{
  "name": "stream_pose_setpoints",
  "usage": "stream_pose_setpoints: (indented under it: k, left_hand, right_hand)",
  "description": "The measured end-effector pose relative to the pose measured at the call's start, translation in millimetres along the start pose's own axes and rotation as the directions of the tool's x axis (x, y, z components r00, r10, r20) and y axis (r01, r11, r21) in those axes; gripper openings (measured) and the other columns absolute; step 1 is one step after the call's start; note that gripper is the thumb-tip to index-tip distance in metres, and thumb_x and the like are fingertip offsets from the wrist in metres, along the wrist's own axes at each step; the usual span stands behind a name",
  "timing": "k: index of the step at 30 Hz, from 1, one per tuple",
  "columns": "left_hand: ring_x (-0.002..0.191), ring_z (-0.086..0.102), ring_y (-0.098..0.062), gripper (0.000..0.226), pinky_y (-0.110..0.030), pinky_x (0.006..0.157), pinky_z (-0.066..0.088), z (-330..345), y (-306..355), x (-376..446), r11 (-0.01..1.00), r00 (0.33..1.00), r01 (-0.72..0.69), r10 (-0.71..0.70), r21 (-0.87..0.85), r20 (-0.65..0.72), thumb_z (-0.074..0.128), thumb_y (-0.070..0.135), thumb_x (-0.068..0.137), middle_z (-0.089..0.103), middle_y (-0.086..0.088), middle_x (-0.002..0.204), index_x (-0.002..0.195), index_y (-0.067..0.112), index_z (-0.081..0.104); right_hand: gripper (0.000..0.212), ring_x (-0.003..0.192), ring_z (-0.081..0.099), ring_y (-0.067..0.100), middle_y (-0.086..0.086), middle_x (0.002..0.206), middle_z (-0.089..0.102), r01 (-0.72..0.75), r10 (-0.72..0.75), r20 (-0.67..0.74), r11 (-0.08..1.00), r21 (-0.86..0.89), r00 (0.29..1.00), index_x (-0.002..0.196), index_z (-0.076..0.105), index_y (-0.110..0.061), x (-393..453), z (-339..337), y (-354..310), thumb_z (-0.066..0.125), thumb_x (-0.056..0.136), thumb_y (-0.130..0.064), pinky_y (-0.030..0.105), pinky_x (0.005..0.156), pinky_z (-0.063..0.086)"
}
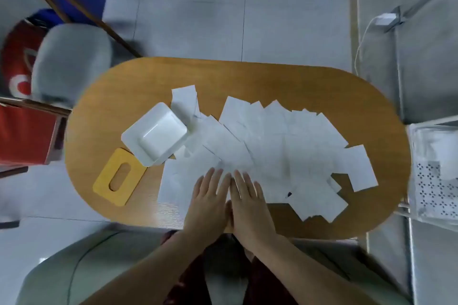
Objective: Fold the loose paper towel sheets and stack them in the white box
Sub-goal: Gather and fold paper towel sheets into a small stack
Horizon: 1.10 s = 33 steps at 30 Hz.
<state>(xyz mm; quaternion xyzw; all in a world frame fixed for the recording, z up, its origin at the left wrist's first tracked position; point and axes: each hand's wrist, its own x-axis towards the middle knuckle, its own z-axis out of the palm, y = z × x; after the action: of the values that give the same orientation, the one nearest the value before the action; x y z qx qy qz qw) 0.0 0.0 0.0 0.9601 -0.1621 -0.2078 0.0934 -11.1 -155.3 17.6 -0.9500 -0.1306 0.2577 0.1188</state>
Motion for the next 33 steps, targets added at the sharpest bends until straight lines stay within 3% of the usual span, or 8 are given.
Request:
stream_pose_setpoints:
  k: [3, 8, 12, 14, 18, 22, 28, 33]
  left_hand:
    - [0.170, 0.011, -0.034, 0.067, -0.055, 0.136, 0.021, 28.4, -14.9, 3.5, 1.000, 1.000, -0.022, 0.022, 0.007, -0.006, 0.037, 0.041, 0.111, 0.027, -0.012, 0.180, 0.172, 0.012, 0.031]
    - [0.171, 0.004, -0.031, 0.079, -0.059, 0.135, 0.023, 65.8, -29.8, 1.3, 0.992, 0.991, -0.122, 0.123, 0.031, -0.054, 0.041, 0.048, 0.109, 0.011, -0.011, 0.184, 0.174, 0.009, 0.020]
    - [0.171, 0.005, -0.030, 0.074, -0.060, 0.133, 0.025, 89.7, -39.9, 5.1, 0.993, 0.981, -0.122, 0.121, 0.004, -0.152, 0.056, 0.031, 0.111, 0.009, -0.009, 0.185, 0.174, 0.009, 0.022]
    - [0.171, 0.009, -0.031, 0.069, -0.060, 0.134, 0.023, 100.5, -45.8, 5.2, 0.989, 0.968, -0.147, 0.139, -0.025, -0.209, 0.050, 0.023, 0.111, 0.012, -0.009, 0.184, 0.173, 0.008, 0.025]
    - [0.171, 0.011, -0.029, 0.066, -0.057, 0.135, 0.020, 120.8, -51.6, 7.5, 0.986, 0.951, -0.153, 0.129, -0.063, -0.282, 0.044, 0.025, 0.110, 0.016, -0.004, 0.184, 0.172, 0.010, 0.029]
    - [0.170, 0.017, -0.028, 0.062, -0.057, 0.134, 0.022, 137.8, -54.2, 14.4, 0.979, 0.914, -0.180, 0.131, -0.095, -0.383, 0.041, 0.034, 0.112, 0.027, -0.005, 0.180, 0.168, 0.008, 0.040]
    - [0.171, 0.010, -0.017, 0.063, -0.051, 0.137, 0.016, 153.2, -56.1, 11.6, 0.983, 0.877, -0.177, 0.141, -0.037, -0.460, 0.038, 0.038, 0.115, 0.026, -0.003, 0.181, 0.171, 0.011, 0.034]
    - [0.170, 0.006, -0.013, 0.064, -0.044, 0.138, 0.007, 163.0, -57.9, 8.5, 0.984, 0.877, -0.167, 0.123, -0.055, -0.465, 0.026, 0.043, 0.116, 0.025, -0.001, 0.181, 0.173, 0.015, 0.030]
  right_hand:
    - [0.099, 0.169, -0.006, 0.036, 0.013, 0.183, -0.005, -0.012, 0.012, 0.003, 1.000, -0.008, 1.000, 0.174, 0.003, -0.014, 11.1, 34.6, 0.5, 0.063, 0.106, -0.054, 0.060, 0.135, 0.016]
    - [0.130, 0.170, -0.002, 0.037, 0.018, 0.183, -0.002, 0.023, -0.025, -0.085, 0.999, -0.030, 0.996, 0.173, 0.007, -0.004, 21.3, 80.6, -0.5, 0.084, 0.084, -0.058, 0.060, 0.134, 0.023]
    - [0.108, 0.171, 0.005, 0.034, 0.015, 0.184, 0.008, 0.014, -0.018, -0.237, 1.000, -0.018, 0.971, 0.173, 0.021, -0.003, 27.0, 103.8, 5.5, 0.080, 0.089, -0.039, 0.061, 0.132, 0.029]
    - [0.098, 0.170, 0.006, 0.035, 0.014, 0.184, 0.008, 0.035, -0.042, -0.287, 0.999, -0.028, 0.957, 0.172, 0.023, -0.003, 29.1, 117.8, 10.2, 0.076, 0.094, -0.028, 0.062, 0.130, 0.031]
    - [0.081, 0.170, 0.010, 0.036, 0.012, 0.184, 0.010, 0.050, -0.078, -0.377, 0.995, -0.082, 0.923, 0.172, 0.026, -0.004, 36.4, 144.4, 16.9, 0.059, 0.100, -0.021, 0.063, 0.129, 0.032]
    - [0.059, 0.169, 0.018, 0.036, 0.014, 0.180, 0.025, 0.049, -0.067, -0.489, 0.998, -0.049, 0.870, 0.166, 0.042, -0.003, 44.2, 160.9, 18.5, 0.035, 0.111, -0.024, 0.064, 0.129, 0.031]
    - [0.067, 0.170, 0.010, 0.028, 0.008, 0.181, 0.023, 0.034, -0.075, -0.532, 0.996, -0.086, 0.843, 0.170, 0.036, -0.009, 44.7, 172.8, 20.3, 0.045, 0.109, -0.035, 0.056, 0.135, 0.018]
    - [0.066, 0.170, 0.011, 0.028, 0.007, 0.181, 0.022, 0.017, -0.086, -0.537, 0.991, -0.133, 0.839, 0.170, 0.034, -0.011, 41.6, 182.5, 22.7, 0.037, 0.108, -0.034, 0.055, 0.135, 0.017]
